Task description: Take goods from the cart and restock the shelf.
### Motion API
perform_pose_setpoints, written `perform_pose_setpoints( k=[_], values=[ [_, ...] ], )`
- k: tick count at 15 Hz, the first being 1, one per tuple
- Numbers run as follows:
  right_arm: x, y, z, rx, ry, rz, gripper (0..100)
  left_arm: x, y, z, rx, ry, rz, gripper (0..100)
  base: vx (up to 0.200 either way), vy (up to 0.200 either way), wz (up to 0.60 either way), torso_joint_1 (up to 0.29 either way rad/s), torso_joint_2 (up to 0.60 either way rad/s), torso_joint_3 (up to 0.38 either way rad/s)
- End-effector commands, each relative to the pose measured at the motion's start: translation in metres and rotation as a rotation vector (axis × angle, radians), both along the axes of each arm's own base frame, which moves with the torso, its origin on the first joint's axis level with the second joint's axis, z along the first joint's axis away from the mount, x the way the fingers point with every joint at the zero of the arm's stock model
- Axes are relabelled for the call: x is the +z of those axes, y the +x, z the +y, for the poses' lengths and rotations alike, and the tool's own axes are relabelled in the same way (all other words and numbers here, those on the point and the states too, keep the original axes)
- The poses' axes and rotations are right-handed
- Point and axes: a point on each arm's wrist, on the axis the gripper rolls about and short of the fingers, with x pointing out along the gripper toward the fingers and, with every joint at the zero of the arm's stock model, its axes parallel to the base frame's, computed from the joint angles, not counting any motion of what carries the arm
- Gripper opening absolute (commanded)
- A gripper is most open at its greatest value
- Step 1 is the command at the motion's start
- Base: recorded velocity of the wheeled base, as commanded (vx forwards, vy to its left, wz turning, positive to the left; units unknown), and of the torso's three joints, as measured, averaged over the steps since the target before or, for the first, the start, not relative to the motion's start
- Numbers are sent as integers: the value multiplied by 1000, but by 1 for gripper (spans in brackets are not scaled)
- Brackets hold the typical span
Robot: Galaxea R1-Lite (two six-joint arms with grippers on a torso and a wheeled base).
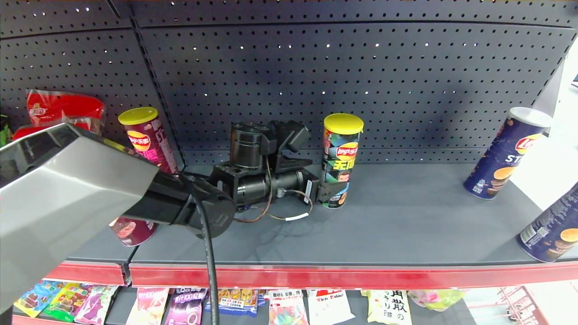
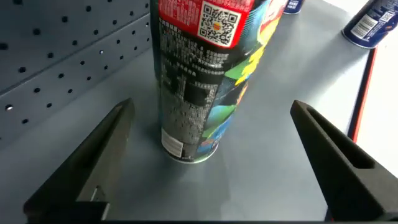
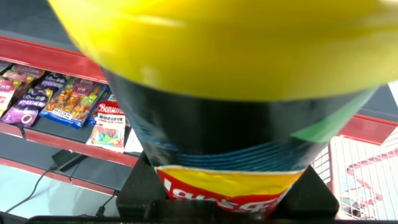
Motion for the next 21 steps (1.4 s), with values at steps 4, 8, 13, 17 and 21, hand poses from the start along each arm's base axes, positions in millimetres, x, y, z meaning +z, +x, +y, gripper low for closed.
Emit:
perform_pose_setpoints(
  k=[4, 8, 13, 17, 21],
  values=[
    [0, 0, 0, 1, -1, 2, 0, 1, 13, -9, -1, -20, -27, 100, 0, 0, 0, 0, 0, 0],
    [-1, 0, 0, 1, -1, 5, 0, -5, 19, -14, -8, -22, -27, 100, 0, 0, 0, 0, 0, 0],
    [-1, 0, 0, 1, -1, 5, 0, -4, 34, -26, -11, -48, -61, 100, 0, 0, 0, 0, 0, 0],
    [-2, 1, 0, 1, -1, 10, 0, -6, 38, -30, -12, -54, -67, 100, 0, 0, 0, 0, 0, 0],
    [-2, 1, 0, -1, 0, 11, 0, -7, 43, -33, -14, -60, -75, 100, 0, 0, 0, 0, 0, 0]
  ],
)
